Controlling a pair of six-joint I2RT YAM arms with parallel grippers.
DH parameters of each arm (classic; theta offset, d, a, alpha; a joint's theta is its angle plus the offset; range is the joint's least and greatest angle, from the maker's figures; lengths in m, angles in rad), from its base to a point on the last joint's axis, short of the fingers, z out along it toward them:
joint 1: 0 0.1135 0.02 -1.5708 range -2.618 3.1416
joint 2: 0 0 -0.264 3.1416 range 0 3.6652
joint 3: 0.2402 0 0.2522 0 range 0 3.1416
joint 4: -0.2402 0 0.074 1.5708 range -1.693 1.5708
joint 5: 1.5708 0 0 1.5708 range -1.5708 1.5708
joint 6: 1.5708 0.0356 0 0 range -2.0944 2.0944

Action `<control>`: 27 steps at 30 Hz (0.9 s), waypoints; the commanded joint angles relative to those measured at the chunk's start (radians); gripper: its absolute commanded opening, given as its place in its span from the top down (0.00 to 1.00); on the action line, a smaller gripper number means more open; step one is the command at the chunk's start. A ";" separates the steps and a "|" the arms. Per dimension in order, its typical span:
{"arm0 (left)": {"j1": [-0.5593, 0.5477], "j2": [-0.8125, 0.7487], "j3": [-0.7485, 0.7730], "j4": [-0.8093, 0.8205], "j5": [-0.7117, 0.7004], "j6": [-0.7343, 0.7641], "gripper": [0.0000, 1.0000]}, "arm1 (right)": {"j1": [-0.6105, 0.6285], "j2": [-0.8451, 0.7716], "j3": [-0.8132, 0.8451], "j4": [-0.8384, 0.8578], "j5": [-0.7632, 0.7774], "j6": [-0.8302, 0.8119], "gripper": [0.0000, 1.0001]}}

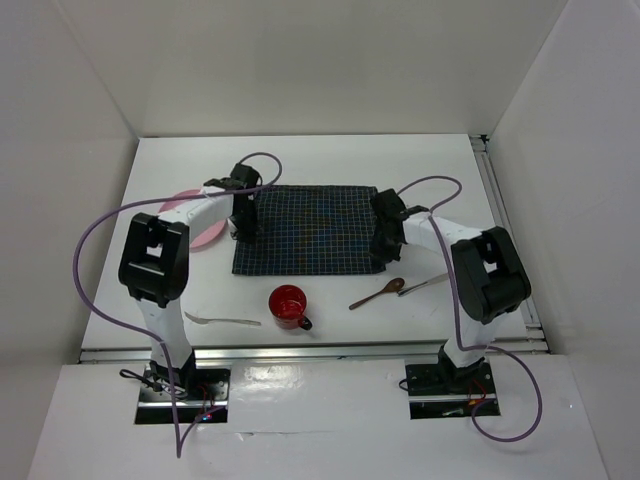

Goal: Set the dinner table for one person

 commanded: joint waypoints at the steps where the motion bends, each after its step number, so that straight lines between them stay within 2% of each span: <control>1: -0.007 -0.045 0.101 -0.108 -0.069 -0.010 1.00 | 0.007 -0.062 0.108 -0.072 0.051 -0.019 0.99; 3: -0.007 -0.075 0.154 -0.142 -0.098 -0.001 0.97 | 0.016 -0.093 0.159 -0.105 0.060 -0.030 0.93; 6: 0.021 -0.146 0.176 -0.151 -0.137 0.031 0.90 | 0.038 -0.155 0.249 -0.116 0.069 -0.039 0.75; 7: 0.047 -0.161 0.176 -0.162 -0.153 0.018 0.75 | 0.038 -0.171 0.280 -0.116 0.069 -0.039 0.67; 8: 0.084 -0.190 0.164 -0.162 -0.153 0.001 0.71 | 0.038 -0.185 0.291 -0.125 0.069 -0.039 0.52; 10: 0.237 -0.217 0.104 -0.132 -0.045 -0.022 0.58 | 0.047 -0.217 0.302 -0.125 0.069 -0.048 0.36; 12: 0.388 -0.235 0.061 -0.080 0.143 -0.022 0.38 | 0.047 -0.228 0.302 -0.125 0.051 -0.048 0.24; 15: 0.472 -0.235 -0.014 -0.055 0.220 -0.013 0.11 | 0.047 -0.228 0.277 -0.125 0.042 -0.048 0.21; 19: 0.525 -0.224 -0.072 -0.001 0.258 -0.028 0.06 | 0.047 -0.228 0.251 -0.125 0.042 -0.048 0.20; 21: 0.546 -0.212 -0.101 0.032 0.286 -0.044 0.08 | 0.047 -0.228 0.240 -0.125 0.032 -0.048 0.20; 23: 0.573 -0.186 -0.124 0.066 0.298 -0.071 0.16 | 0.047 -0.228 0.231 -0.125 0.032 -0.048 0.20; 27: 0.605 -0.119 -0.134 0.097 0.293 -0.102 0.17 | 0.047 -0.237 0.222 -0.125 0.032 -0.048 0.19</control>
